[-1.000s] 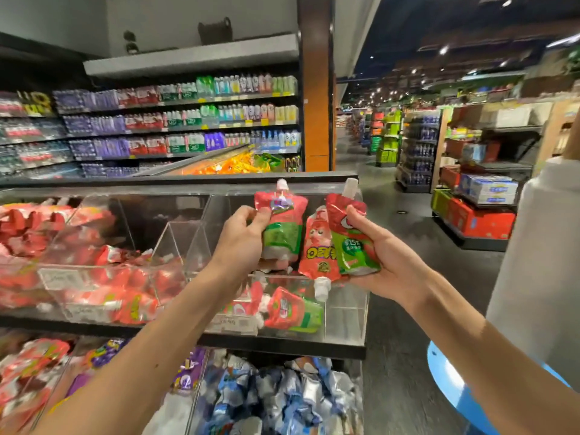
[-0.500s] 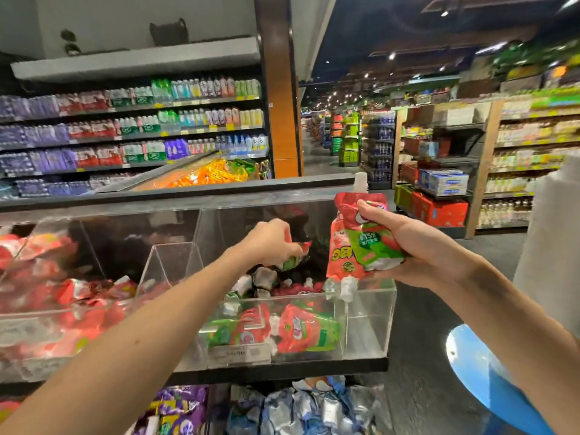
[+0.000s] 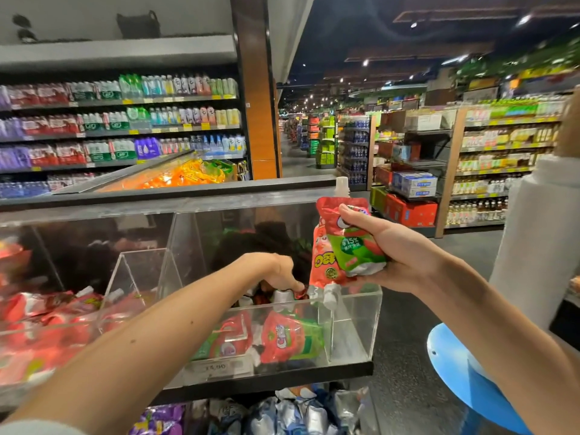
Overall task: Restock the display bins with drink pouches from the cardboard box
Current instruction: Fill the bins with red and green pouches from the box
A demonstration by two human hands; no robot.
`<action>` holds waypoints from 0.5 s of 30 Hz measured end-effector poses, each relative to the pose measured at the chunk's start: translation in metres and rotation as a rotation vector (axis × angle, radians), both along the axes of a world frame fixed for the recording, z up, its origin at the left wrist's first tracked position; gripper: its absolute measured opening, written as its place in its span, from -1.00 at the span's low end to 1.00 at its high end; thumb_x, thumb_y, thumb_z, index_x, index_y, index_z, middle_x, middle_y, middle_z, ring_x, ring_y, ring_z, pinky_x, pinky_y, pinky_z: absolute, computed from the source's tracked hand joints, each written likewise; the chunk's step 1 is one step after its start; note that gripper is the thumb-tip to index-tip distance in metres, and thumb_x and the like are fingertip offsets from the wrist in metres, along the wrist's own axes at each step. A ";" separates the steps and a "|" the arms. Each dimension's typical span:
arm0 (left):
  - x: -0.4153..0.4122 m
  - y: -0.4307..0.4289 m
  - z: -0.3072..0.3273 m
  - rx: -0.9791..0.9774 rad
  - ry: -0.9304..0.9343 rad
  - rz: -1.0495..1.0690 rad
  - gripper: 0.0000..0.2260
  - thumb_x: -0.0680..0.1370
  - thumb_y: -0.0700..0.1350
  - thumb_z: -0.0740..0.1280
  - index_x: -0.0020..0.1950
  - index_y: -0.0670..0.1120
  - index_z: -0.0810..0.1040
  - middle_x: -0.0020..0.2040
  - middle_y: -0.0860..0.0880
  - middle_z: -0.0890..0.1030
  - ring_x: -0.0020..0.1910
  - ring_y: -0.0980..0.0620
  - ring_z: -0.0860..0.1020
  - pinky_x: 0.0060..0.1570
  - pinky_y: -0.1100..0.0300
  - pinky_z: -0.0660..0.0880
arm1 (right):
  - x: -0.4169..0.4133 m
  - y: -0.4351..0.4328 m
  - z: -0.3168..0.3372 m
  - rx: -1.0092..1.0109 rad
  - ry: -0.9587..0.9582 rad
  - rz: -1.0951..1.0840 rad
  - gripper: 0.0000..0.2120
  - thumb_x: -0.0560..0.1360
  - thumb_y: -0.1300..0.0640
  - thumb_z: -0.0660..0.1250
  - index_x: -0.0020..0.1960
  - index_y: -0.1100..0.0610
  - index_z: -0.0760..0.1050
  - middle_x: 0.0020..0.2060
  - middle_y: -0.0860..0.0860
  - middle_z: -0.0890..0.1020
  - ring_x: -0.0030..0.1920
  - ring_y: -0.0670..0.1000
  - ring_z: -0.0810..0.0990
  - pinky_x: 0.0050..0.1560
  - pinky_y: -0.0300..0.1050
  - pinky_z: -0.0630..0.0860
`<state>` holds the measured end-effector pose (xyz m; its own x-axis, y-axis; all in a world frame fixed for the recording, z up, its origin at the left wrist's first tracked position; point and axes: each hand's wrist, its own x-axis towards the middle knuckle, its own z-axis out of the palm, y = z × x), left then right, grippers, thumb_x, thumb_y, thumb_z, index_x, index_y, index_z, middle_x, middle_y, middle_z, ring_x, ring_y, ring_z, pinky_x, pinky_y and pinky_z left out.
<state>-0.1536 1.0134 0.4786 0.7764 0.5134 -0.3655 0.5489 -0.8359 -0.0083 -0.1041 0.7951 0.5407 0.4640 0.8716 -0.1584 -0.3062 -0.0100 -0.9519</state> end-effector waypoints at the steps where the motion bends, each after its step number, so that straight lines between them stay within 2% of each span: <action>1: -0.001 0.001 -0.003 0.004 0.010 -0.003 -0.45 0.55 0.28 0.28 0.19 -0.20 0.56 0.09 -0.15 0.64 0.02 -0.19 0.63 0.09 -0.06 0.60 | -0.001 0.000 0.000 -0.003 -0.002 0.001 -0.49 0.45 -0.08 0.38 0.31 0.16 0.49 0.05 0.19 0.70 -0.01 0.20 0.72 -0.02 0.20 0.65; 4: -0.010 -0.006 0.008 0.027 -0.035 -0.057 -0.56 0.63 0.17 0.22 0.25 -0.15 0.59 0.16 -0.11 0.63 0.11 -0.14 0.59 0.07 0.08 0.52 | -0.005 -0.001 0.003 -0.007 0.005 0.009 -0.53 0.48 -0.07 0.37 0.29 0.18 0.49 0.03 0.20 0.70 -0.05 0.20 0.72 -0.06 0.19 0.66; 6: -0.021 -0.011 0.029 -0.004 -0.203 -0.113 -0.67 0.64 0.07 0.25 0.22 -0.10 0.63 0.14 -0.07 0.66 0.09 -0.07 0.60 0.07 0.12 0.51 | -0.007 -0.002 0.005 -0.010 0.009 0.000 -0.59 0.54 -0.06 0.34 0.26 0.19 0.50 0.00 0.21 0.71 -0.10 0.20 0.72 -0.10 0.18 0.67; 9: -0.051 -0.026 0.062 -0.135 -0.741 -0.109 -0.86 0.61 -0.06 0.33 0.04 -0.05 0.66 -0.07 -0.04 0.69 -0.13 0.02 0.65 -0.08 0.11 0.62 | -0.010 -0.003 0.007 -0.021 -0.014 -0.011 -0.59 0.55 -0.09 0.32 0.24 0.18 0.51 0.00 0.21 0.71 -0.07 0.21 0.71 0.05 0.20 0.61; 11: -0.078 -0.049 0.074 -0.186 -1.182 -0.151 -0.95 0.58 -0.08 0.37 -0.01 0.00 0.63 -0.10 0.05 0.65 -0.17 0.11 0.64 -0.17 0.14 0.63 | -0.013 -0.002 0.009 -0.030 -0.031 -0.009 -0.59 0.57 -0.11 0.30 0.23 0.19 0.51 -0.01 0.19 0.71 -0.05 0.20 0.71 0.05 0.20 0.62; 12: -0.089 -0.063 0.077 -0.214 -1.299 -0.227 -0.93 0.56 -0.04 0.40 0.02 0.03 0.62 -0.02 0.09 0.62 -0.12 0.16 0.62 -0.16 0.21 0.61 | -0.014 -0.001 0.010 -0.034 -0.039 -0.013 -0.59 0.57 -0.12 0.29 0.22 0.19 0.51 -0.03 0.18 0.71 -0.06 0.20 0.71 0.01 0.20 0.63; 13: -0.099 -0.076 0.078 -0.245 -1.332 -0.324 -0.85 0.54 0.02 0.42 0.08 0.05 0.62 0.07 0.11 0.58 -0.04 0.18 0.60 -0.13 0.29 0.58 | -0.017 0.001 0.011 -0.035 -0.049 -0.017 -0.59 0.58 -0.14 0.27 0.21 0.18 0.52 -0.03 0.18 0.71 -0.05 0.21 0.70 0.00 0.21 0.64; 15: -0.106 -0.089 0.071 -0.181 -1.242 -0.483 -0.63 0.48 0.18 0.44 0.24 0.11 0.58 0.24 0.12 0.51 0.14 0.19 0.55 -0.04 0.34 0.55 | -0.023 0.008 0.015 -0.017 -0.061 -0.023 -0.56 0.58 -0.18 0.26 0.28 0.12 0.50 0.06 0.18 0.70 0.06 0.24 0.68 0.03 0.27 0.62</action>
<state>-0.2598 0.9246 0.5495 0.7289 0.1163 0.6746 -0.2351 -0.8830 0.4063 -0.1267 0.8032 0.5556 0.4927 0.8582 -0.1441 -0.2478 -0.0204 -0.9686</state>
